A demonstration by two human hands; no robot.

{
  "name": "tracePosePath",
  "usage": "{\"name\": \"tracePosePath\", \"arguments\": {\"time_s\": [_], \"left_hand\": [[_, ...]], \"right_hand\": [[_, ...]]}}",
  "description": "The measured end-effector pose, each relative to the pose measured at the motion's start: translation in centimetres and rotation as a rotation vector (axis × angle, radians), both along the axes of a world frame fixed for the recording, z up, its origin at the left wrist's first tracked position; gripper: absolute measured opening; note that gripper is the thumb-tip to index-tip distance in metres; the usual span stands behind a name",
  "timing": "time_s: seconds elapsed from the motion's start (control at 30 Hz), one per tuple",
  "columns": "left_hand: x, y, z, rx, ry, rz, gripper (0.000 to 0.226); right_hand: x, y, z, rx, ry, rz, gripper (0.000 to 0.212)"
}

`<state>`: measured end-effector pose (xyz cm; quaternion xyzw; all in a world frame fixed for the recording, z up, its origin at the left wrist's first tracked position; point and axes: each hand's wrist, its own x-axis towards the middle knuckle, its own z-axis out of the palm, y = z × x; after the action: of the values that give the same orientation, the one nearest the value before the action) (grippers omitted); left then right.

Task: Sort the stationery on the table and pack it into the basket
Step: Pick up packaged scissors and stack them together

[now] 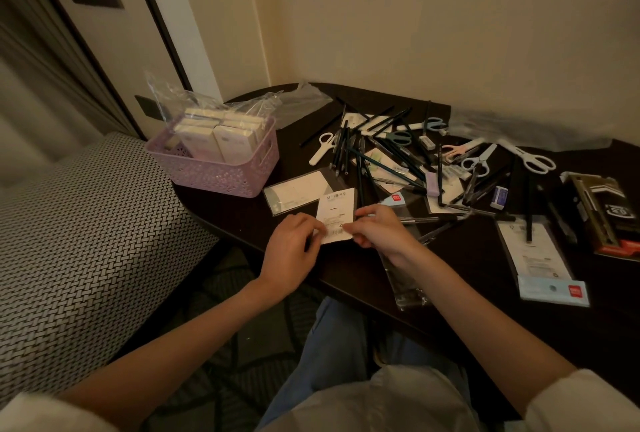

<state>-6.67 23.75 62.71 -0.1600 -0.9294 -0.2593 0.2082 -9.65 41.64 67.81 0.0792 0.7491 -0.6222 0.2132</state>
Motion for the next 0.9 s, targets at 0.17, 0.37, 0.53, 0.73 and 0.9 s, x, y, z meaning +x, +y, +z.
{"name": "tracePosePath", "arguments": {"time_s": [0.17,0.37,0.53,0.73,0.9], "left_hand": [[0.6,-0.8,1.7,-0.074,0.12,-0.091,0.031],[0.4,-0.4,3.6,-0.202,0.242,-0.123,0.029],[-1.3,-1.2,5.6,-0.185,0.343,-0.043,0.018],[-3.8,-3.2,9.6,-0.042,0.449,0.08,0.015],[-5.7,-4.9,12.4,0.43,0.385,0.275,0.008]], "right_hand": [[-0.4,-0.2,0.7,-0.262,-0.084,-0.103,0.023],[-0.9,-1.0,1.8,-0.375,-0.067,-0.054,0.018],[-2.2,-2.0,3.5,-0.456,0.008,-0.004,0.028],[-4.5,-5.1,7.9,-0.538,0.163,0.053,0.031],[-6.7,-8.2,10.4,-0.538,0.271,0.053,0.029]]}}
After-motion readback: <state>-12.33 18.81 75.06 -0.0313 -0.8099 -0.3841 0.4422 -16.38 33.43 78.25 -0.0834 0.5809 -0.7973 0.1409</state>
